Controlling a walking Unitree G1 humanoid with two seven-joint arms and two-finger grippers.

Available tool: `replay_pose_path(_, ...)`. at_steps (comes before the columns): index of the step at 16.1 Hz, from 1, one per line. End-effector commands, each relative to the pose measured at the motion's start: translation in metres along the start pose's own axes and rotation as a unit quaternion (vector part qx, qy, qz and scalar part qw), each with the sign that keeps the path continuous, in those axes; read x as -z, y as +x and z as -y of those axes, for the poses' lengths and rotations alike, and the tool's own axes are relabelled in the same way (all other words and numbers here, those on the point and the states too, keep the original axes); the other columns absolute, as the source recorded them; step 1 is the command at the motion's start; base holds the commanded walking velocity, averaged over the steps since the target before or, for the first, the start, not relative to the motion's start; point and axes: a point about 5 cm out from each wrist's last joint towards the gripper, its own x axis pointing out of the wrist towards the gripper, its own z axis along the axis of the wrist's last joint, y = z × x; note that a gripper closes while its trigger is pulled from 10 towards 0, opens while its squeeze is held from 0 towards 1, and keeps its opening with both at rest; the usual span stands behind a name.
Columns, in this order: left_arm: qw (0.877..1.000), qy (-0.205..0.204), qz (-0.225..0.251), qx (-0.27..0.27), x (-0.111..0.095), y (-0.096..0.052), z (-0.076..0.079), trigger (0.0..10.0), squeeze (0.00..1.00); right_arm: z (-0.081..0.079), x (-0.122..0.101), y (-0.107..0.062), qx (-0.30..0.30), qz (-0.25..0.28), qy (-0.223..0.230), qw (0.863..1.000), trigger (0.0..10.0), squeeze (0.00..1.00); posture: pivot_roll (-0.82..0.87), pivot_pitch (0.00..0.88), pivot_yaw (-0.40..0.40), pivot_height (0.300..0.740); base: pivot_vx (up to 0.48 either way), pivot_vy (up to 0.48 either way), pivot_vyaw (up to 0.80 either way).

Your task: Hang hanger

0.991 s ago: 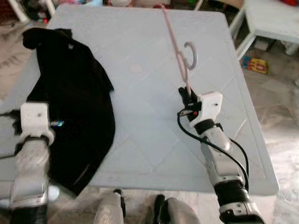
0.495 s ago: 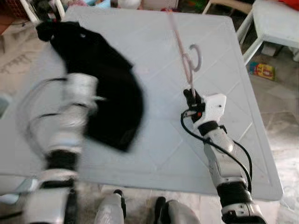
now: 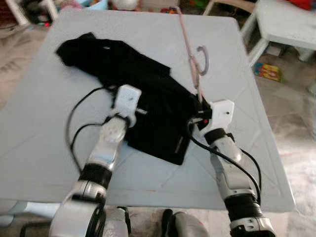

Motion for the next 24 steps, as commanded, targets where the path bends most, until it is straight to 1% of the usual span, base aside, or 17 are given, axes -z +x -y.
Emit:
replay_pose_path(1,0.994,-0.006,-0.074,-0.077,0.043,-0.024,-0.026,10.0,0.0,0.007,0.04,-0.025,0.036,-0.096,0.028,0.994,10.0,0.0,0.09,0.248,0.001,0.74,0.0,0.0,0.0)
replay_pose_path(2,0.987,0.004,-0.048,-0.151,0.041,-0.04,-0.048,10.0,0.0,0.011,0.042,-0.029,0.051,-0.1,0.028,0.993,10.0,0.0,0.1,0.248,-0.001,0.74,0.0,0.0,0.0)
replay_pose_path(3,0.983,-0.008,-0.048,-0.177,0.043,-0.048,-0.055,10.0,0.0,0.014,0.044,-0.033,0.063,-0.102,0.024,0.992,10.0,0.0,0.1,0.249,-0.005,0.74,0.0,0.0,0.0)
replay_pose_path(4,0.979,-0.006,-0.039,-0.201,0.042,-0.055,-0.062,10.0,0.0,0.018,0.045,-0.036,0.08,-0.103,0.021,0.991,10.0,0.0,0.1,0.25,-0.01,0.74,0.0,0.0,0.0)
replay_pose_path(5,0.973,-0.004,-0.019,-0.229,0.038,-0.066,-0.07,10.0,0.0,0.027,0.044,-0.038,0.115,-0.1,0.015,0.988,10.0,0.0,0.1,0.247,-0.011,0.74,0.0,0.0,0.0)
replay_pose_path(7,0.971,-0.004,-0.013,-0.237,0.037,-0.073,-0.073,10.0,0.0,0.031,0.041,-0.038,0.124,-0.096,0.014,0.988,10.0,0.0,0.1,0.231,-0.006,0.74,0.0,0.0,0.0)
replay_pose_path(9,0.973,0.004,-0.01,-0.231,0.038,-0.081,-0.07,10.0,0.0,0.038,0.039,-0.038,0.134,-0.09,0.008,0.987,10.0,0.0,0.09,0.189,0.008,0.74,0.0,0.0,0.0)
replay_pose_path(10,0.976,0.009,-0.005,-0.22,0.036,-0.082,-0.066,10.0,0.0,0.041,0.039,-0.038,0.141,-0.089,0.007,0.986,10.0,0.0,0.09,0.176,0.015,0.74,0.0,0.0,0.0)
replay_pose_path(11,0.977,0.01,-0.001,-0.213,0.034,-0.082,-0.063,10.0,0.0,0.041,0.04,-0.037,0.143,-0.088,0.007,0.986,10.0,0.0,0.09,0.159,0.024,0.74,0.0,0.0,0.0)
replay_pose_path(13,0.982,0.009,0.015,-0.187,0.027,-0.078,-0.05,10.0,0.0,0.038,0.04,-0.032,0.146,-0.08,0.01,0.986,10.0,0.0,0.09,0.121,0.038,0.74,0.0,0.0,0.0)
replay_pose_path(15,0.984,0.006,0.017,-0.176,0.025,-0.075,-0.043,10.0,0.0,0.033,0.04,-0.026,0.139,-0.077,0.014,0.987,10.0,0.0,0.08,0.088,0.045,0.74,0.0,0.0,0.0)
replay_pose_path(16,0.985,0.008,0.025,-0.172,0.022,-0.075,-0.042,10.0,0.0,0.032,0.039,-0.024,0.135,-0.072,0.012,0.988,10.0,0.0,0.07,0.082,0.046,0.74,0.0,0.0,0.0)
replay_pose_path(18,0.984,0.001,0.029,-0.173,0.022,-0.073,-0.043,10.0,0.0,0.036,0.04,-0.02,0.135,-0.073,0.008,0.988,10.0,0.0,0.06,0.054,0.033,0.74,0.0,0.0,0.0)
replay_pose_path(20,0.984,0.001,0.02,-0.176,0.029,-0.08,-0.044,10.0,0.0,0.045,0.034,-0.018,0.135,-0.064,-0.006,0.989,10.0,0.0,0.06,0.026,0.022,0.74,0.0,0.0,0.0)
replay_pose_path(22,0.984,0.004,0.018,-0.175,0.031,-0.091,-0.043,10.0,0.0,0.054,0.033,-0.028,0.148,-0.063,-0.013,0.987,10.0,0.0,0.06,0.024,0.017,0.74,0.0,0.0,0.0)
replay_pose_path(24,0.984,0.004,0.005,-0.178,0.038,-0.106,-0.043,10.0,0.0,0.057,0.038,-0.048,0.149,-0.075,-0.023,0.986,10.0,0.0,0.06,0.036,0.014,0.74,0.0,0.0,0.0)
